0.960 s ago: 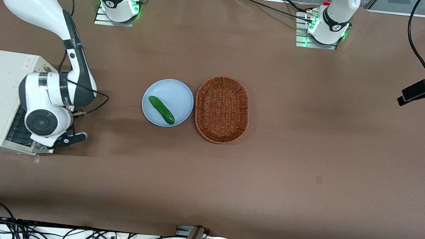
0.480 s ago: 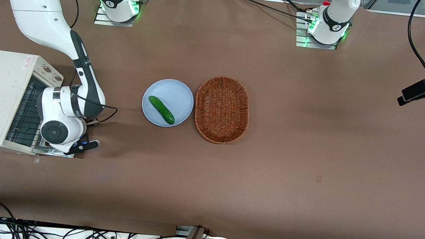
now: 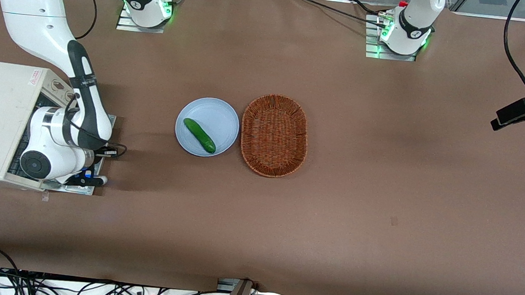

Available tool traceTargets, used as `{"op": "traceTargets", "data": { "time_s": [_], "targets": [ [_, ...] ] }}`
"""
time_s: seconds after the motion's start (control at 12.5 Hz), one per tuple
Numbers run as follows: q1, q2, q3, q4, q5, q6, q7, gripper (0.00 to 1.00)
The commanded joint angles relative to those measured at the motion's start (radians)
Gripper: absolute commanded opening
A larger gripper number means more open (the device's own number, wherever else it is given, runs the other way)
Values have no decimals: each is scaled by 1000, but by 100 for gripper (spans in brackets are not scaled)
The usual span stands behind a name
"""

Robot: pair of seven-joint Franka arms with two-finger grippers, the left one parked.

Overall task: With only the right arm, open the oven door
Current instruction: 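Release the handle and lift the right arm away from the open door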

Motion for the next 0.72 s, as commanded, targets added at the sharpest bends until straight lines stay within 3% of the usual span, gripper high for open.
{"op": "traceTargets", "data": {
  "time_s": [0.0, 0.16, 0.32, 0.4, 0.48, 0.64],
  "targets": [
    [19, -14, 1, -7, 48, -36, 84, 0],
    [38, -24, 2, -1, 96, -56, 110, 0],
    [43, -37, 1, 60, 94, -104, 90, 0],
    [41, -37, 1, 108, 94, -151, 77, 7],
    [41, -38, -1, 143, 88, -180, 54, 25],
    [38, -75, -10, 154, 81, -190, -23, 47]
  ]
}}
